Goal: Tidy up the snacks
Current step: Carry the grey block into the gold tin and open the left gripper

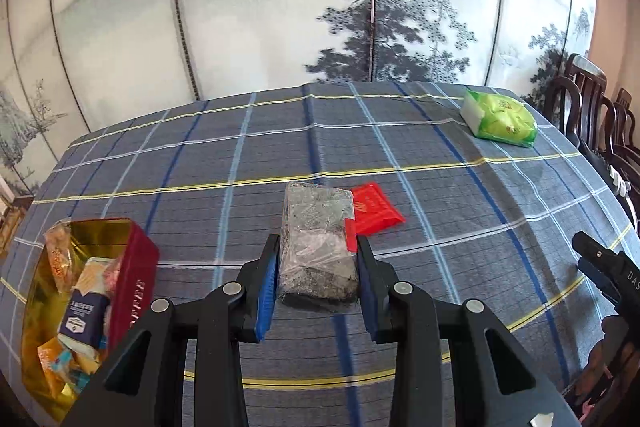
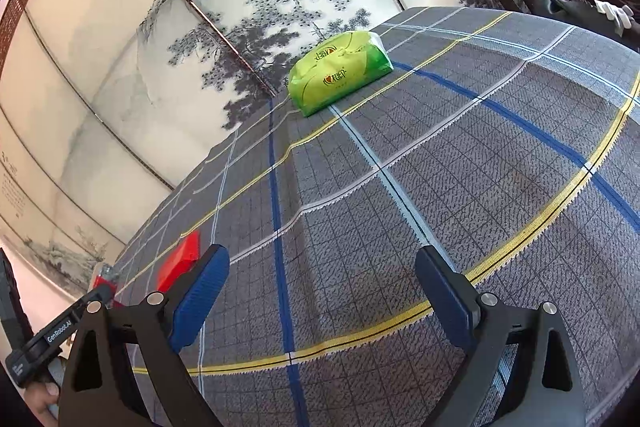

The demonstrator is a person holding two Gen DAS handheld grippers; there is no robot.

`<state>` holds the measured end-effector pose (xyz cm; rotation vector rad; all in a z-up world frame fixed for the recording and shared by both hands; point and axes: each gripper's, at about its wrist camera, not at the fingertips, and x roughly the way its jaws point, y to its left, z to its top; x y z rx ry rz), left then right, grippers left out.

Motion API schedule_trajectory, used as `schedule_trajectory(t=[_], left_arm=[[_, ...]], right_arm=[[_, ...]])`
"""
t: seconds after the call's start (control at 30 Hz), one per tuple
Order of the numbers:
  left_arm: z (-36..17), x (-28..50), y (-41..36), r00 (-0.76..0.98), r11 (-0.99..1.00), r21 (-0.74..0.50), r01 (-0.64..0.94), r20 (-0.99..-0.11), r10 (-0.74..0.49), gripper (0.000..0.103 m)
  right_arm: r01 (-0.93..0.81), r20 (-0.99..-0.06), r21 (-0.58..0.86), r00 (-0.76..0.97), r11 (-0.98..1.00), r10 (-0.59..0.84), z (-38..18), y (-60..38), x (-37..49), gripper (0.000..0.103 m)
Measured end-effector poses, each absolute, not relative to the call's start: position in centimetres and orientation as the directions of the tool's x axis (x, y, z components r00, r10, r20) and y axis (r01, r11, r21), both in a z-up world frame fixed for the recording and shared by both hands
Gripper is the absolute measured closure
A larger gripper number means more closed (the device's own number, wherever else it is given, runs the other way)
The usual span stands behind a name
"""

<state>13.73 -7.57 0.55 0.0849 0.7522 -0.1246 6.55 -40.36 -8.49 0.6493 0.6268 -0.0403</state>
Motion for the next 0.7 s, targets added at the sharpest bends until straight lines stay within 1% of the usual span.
schedule_trajectory(t=[0.37,0.7], left_arm=[[0.8,12.9,2.1,0.736,0.999,0.011,0.031,-0.677,-0.015,0.072],[0.3,12.4,6.4,0.731,0.999,0.031,-0.024,-0.681,0.039,0.072]], right_arm=[[0.257,-0.586,0.523,0.801,0.813,0.124,-8.5,-40.0,6.9,0.009],[0.261,-0.595,0.509,0.795,0.820,0.116,-8.5,-39.8,7.0,0.007]])
